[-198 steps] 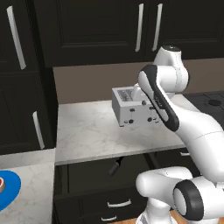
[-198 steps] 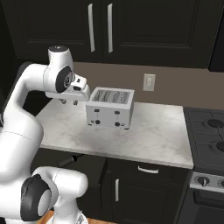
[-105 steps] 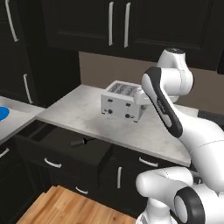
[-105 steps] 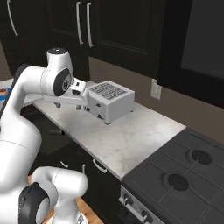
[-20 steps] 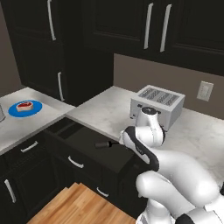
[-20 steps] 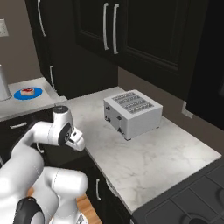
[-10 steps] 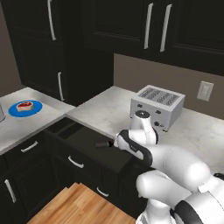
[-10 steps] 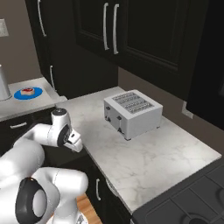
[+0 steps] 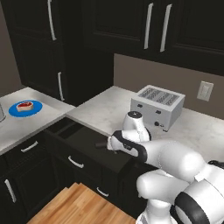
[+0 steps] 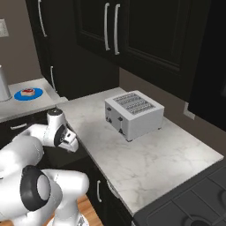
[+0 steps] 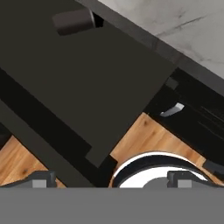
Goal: Pick up the knife from the drawer and place it on the cutting board. Then place the meat from the plate to the cutting board.
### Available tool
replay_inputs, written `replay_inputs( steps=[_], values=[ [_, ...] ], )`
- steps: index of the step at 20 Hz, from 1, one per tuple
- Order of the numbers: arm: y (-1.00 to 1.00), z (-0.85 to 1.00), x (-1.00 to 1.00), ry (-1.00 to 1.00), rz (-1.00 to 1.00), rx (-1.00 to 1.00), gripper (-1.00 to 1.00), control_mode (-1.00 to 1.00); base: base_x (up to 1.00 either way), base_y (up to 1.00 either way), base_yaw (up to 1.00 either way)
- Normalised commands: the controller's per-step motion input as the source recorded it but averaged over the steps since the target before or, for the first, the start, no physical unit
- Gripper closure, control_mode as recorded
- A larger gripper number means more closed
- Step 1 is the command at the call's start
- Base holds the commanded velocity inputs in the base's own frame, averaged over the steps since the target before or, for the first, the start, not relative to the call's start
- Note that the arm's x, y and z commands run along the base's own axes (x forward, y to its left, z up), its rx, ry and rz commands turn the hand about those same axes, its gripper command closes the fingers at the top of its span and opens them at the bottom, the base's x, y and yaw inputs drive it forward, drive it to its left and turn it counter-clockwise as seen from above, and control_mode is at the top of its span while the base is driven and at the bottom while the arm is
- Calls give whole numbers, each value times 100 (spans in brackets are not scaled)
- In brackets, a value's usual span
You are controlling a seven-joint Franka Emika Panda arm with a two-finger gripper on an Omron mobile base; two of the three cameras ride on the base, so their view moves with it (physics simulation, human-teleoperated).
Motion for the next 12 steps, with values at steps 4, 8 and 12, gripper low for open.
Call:
replay_inputs(
  steps=[4,8,12],
  values=[
    [0,0,-8,0,35,-1,-100,-100,0,0,0],
    [1,0,-15,-1,36,-4,-100,-100,0,0,0],
    [28,-6,-15,-4,29,-10,-100,-100,0,0,0]
  ],
)
